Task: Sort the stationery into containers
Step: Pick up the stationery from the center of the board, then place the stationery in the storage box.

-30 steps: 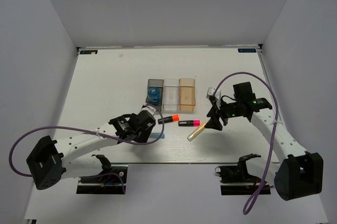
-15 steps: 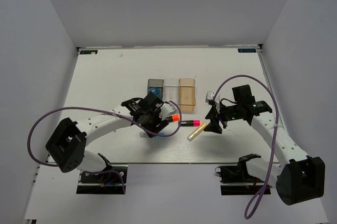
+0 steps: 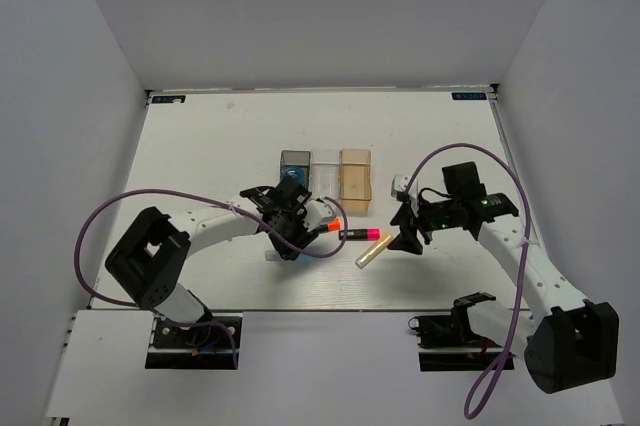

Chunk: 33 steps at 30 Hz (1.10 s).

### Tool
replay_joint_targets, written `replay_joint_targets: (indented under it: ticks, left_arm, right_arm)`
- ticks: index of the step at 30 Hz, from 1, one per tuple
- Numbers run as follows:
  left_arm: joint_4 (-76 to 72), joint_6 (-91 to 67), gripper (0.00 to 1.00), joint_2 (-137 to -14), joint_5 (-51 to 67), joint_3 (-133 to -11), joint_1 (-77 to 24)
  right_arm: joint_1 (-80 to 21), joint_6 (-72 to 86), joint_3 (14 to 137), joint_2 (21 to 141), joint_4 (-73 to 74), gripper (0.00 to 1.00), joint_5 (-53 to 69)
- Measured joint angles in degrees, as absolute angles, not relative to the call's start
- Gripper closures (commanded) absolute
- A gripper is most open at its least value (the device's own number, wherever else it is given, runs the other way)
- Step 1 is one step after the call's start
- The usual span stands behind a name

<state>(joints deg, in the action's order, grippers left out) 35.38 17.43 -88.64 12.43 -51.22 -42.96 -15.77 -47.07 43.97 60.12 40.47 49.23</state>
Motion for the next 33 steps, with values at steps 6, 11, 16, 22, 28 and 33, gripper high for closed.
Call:
replay_joint_targets:
  ticks: [6, 11, 16, 22, 28, 33]
  left_arm:
    - [32.05, 17.58, 0.55, -89.67, 9.19, -48.73, -44.14]
    - [29.98, 17.52, 0.86, -89.80, 6.57, -48.42, -45.41]
    - [30.17, 16.62, 1.00, -89.80, 6.50, -48.86, -45.84]
    - [36.25, 12.95, 1.00, -87.31, 9.61, -52.01, -46.26]
    - [37.36, 6.90, 1.00, -81.97, 12.93, -65.17, -43.24]
    - [34.76, -0.05, 1.00, -87.44, 7.84, -79.29, -39.70]
  right_arm:
    - [-15.75, -47.13, 43.97, 58.94, 40.49, 0.32, 49.21]
    - [-15.70, -47.16, 43.94, 58.22, 40.49, 0.32, 49.21]
    - [-15.42, -47.18, 43.57, 57.84, 40.56, 0.40, 48.77]
    - [-15.40, -46.76, 43.29, 57.58, 40.32, 1.00, 45.74]
    - [-15.38, -45.43, 43.20, 57.58, 39.79, 0.41, 43.55]
    - [-15.40, -45.06, 42.98, 57.56, 38.63, 0.49, 42.63]
